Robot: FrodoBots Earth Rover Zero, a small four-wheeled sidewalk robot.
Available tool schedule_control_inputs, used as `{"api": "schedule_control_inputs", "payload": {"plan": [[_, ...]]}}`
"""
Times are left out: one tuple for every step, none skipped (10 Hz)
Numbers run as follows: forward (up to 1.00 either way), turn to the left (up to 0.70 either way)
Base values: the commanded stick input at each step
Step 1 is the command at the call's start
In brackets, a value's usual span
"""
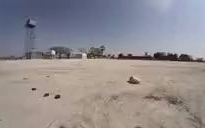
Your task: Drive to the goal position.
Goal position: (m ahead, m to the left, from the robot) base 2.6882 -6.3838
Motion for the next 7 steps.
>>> {"api": "schedule_control_inputs", "payload": {"plan": [[0.70,0.35],[0.70,0.35],[0.70,0.35],[0.70,0.35],[0.70,0.35],[0.70,0.20],[0.70,0.04]]}}
